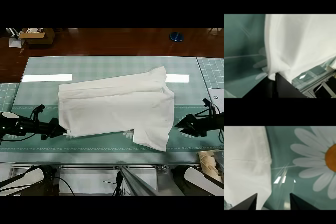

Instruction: Fold the shirts.

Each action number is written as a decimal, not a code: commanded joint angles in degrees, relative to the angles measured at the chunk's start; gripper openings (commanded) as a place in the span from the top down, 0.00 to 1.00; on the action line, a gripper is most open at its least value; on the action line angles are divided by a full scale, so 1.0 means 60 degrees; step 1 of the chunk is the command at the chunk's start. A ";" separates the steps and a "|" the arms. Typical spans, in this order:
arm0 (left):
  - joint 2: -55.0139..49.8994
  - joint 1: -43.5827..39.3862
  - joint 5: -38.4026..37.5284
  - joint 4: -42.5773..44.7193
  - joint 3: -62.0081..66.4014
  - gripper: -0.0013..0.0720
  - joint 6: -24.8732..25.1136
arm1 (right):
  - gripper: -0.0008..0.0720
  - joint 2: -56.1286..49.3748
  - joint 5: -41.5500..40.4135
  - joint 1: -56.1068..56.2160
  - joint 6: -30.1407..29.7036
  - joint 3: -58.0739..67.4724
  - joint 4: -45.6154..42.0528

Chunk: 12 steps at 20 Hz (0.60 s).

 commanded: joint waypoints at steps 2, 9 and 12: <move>-0.0004 0.0000 -0.0106 -0.0022 -0.0004 0.95 0.0022 | 0.31 0.0124 -0.1515 0.0933 0.0062 -0.0980 0.0699; 0.0113 0.0004 -0.0284 -0.0127 0.0433 0.95 0.0739 | 0.95 0.0102 -0.2940 0.2572 0.0029 -0.0448 0.0725; 0.0295 0.0000 -0.0743 -0.0175 0.1639 0.95 0.0790 | 0.95 0.0652 -0.1996 0.2393 -0.0335 0.1311 0.0095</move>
